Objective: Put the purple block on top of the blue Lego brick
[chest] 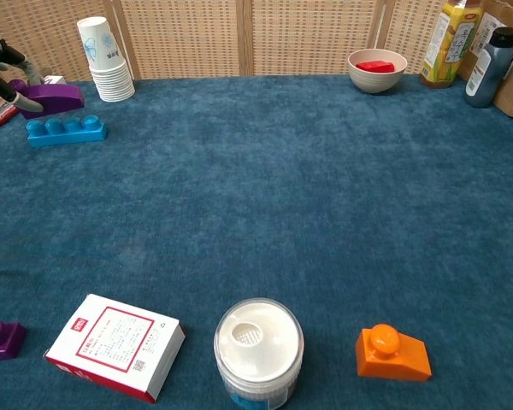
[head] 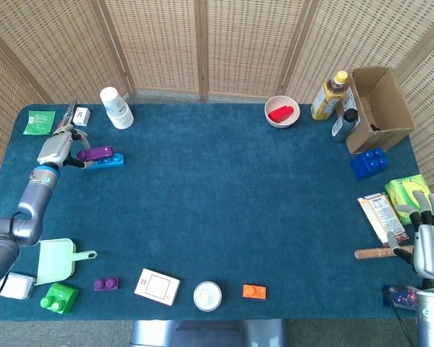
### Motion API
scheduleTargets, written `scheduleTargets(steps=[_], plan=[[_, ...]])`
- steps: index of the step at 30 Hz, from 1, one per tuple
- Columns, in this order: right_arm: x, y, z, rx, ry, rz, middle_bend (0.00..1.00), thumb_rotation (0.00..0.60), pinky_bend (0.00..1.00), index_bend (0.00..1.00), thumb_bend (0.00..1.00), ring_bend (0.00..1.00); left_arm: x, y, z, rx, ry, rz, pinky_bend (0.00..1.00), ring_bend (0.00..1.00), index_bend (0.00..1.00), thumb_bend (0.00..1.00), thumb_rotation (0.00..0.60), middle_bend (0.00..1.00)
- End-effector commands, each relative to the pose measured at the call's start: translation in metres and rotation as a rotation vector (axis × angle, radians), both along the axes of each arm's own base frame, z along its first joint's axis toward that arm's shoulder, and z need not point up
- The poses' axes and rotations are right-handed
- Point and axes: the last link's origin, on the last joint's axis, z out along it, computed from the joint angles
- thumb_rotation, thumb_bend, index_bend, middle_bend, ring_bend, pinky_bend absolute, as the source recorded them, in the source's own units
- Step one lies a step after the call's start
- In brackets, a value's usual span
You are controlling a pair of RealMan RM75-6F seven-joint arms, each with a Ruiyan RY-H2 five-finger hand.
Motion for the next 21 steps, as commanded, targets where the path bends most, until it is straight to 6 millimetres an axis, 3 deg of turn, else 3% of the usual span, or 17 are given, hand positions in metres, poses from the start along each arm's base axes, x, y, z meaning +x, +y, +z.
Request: scheduleTargets(steps=[1, 11, 21], plan=[[0.000, 0.000, 0.001, -0.003, 0.001, -0.002, 0.14, 0.600, 0.00, 0.33, 0.29, 0.00, 0.003, 0.004, -0.008, -0.013, -0.001, 0.004, 0.00, 0.06, 0.61, 0.38, 0.600, 0.26], [0.003, 0.003, 0.001, -0.009, -0.002, -0.019, 0.14, 0.600, 0.00, 0.32, 0.29, 0.00, 0.008, 0.010, -0.025, -0.032, -0.015, 0.021, 0.00, 0.06, 0.60, 0.37, 0.600, 0.25], [0.008, 0.003, 0.002, -0.013, 0.002, -0.021, 0.14, 0.600, 0.00, 0.32, 0.29, 0.00, 0.006, 0.013, -0.026, -0.027, -0.032, 0.048, 0.00, 0.05, 0.60, 0.37, 0.600, 0.25]])
